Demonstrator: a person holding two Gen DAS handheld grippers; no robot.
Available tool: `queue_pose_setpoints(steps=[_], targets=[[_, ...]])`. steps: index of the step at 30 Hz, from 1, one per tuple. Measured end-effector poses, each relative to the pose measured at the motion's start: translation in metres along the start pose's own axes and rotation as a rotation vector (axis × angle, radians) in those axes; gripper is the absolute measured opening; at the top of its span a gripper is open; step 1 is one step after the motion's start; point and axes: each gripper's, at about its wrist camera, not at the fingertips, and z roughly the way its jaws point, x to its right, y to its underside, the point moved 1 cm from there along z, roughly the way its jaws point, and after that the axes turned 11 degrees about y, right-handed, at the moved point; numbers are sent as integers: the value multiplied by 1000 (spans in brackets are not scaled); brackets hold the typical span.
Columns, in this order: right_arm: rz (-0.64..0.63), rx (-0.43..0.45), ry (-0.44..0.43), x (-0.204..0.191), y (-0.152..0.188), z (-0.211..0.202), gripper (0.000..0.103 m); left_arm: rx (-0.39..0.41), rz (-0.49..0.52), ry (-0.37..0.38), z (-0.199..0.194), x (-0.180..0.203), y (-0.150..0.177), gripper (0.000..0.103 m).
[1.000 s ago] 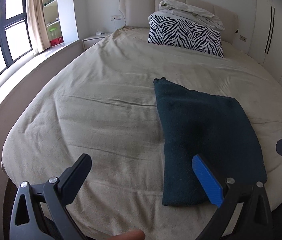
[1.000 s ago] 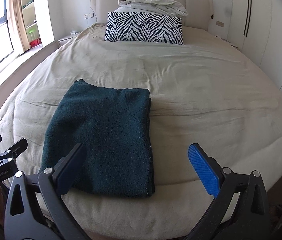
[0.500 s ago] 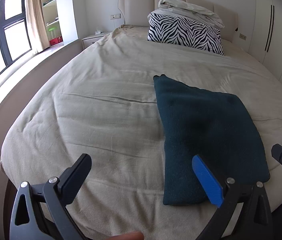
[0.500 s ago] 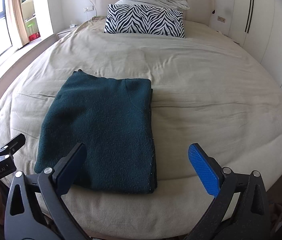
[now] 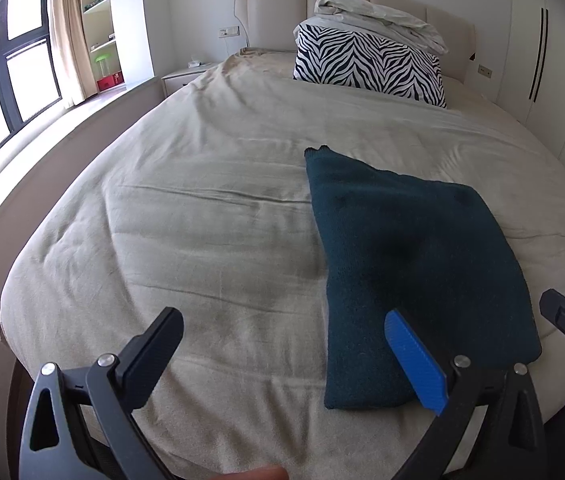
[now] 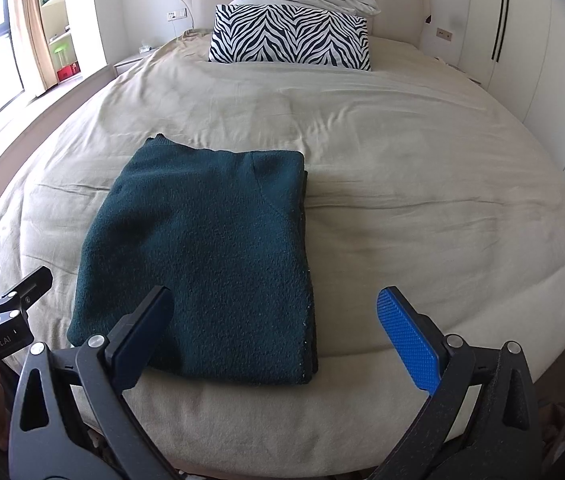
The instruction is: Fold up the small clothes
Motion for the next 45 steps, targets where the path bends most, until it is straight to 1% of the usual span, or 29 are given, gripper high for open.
queue_pose_setpoints(steps=[45], targets=[[6, -10, -2, -3, 3, 1, 103, -6, 4, 3, 4, 1, 4, 103]])
